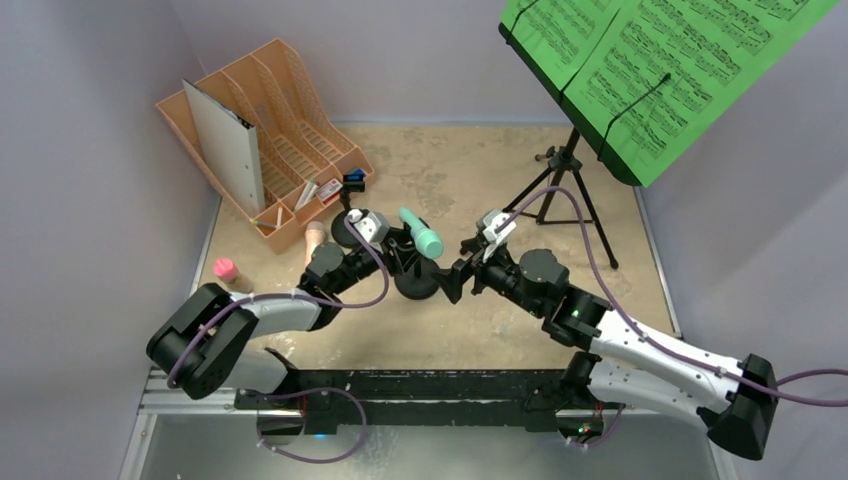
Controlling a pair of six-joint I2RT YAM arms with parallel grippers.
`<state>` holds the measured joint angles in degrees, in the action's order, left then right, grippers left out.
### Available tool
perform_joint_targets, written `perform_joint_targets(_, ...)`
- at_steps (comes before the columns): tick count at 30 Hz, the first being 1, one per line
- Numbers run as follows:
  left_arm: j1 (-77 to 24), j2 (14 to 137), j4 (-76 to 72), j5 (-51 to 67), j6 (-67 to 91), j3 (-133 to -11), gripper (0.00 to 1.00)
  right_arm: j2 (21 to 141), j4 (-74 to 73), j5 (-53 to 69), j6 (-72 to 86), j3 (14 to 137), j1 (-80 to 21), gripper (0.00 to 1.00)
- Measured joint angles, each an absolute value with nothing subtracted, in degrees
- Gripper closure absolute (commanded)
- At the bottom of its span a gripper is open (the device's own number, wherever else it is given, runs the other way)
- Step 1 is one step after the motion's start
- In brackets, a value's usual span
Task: Pack up the instrument practice props
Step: Pick up the microphone from the microphone stand.
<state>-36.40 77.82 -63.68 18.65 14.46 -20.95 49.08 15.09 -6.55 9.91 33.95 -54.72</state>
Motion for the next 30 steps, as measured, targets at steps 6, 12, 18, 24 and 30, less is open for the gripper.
perform_joint_targets(6,-36.4,79.6,-65.6,18.5,13.1,-21.4,0.91,50.6,0.3,-6.4,13.5,45.2,-54.7,0.01)
perform_joint_targets(12,-36.7,78.0,-63.0,16.4,10.0,-21.5,1.00,56.4,-13.8,-5.3,16.2,60.8,-54.7,0.01)
perform_joint_targets(18,-37.6,74.7,-57.7,12.3,5.7,-21.5,1.00,64.9,-24.9,-5.0,18.5,76.8,-54.7,0.02)
perform_joint_targets(24,-38.7,73.9,-56.4,10.0,3.4,-21.5,1.00,74.9,-33.5,-3.9,19.3,87.9,-53.3,0.05)
perform_joint_targets(30,-38.7,73.5,-55.8,9.5,3.3,-21.5,1.00,85.1,-40.8,-1.0,19.0,96.0,-50.1,0.19)
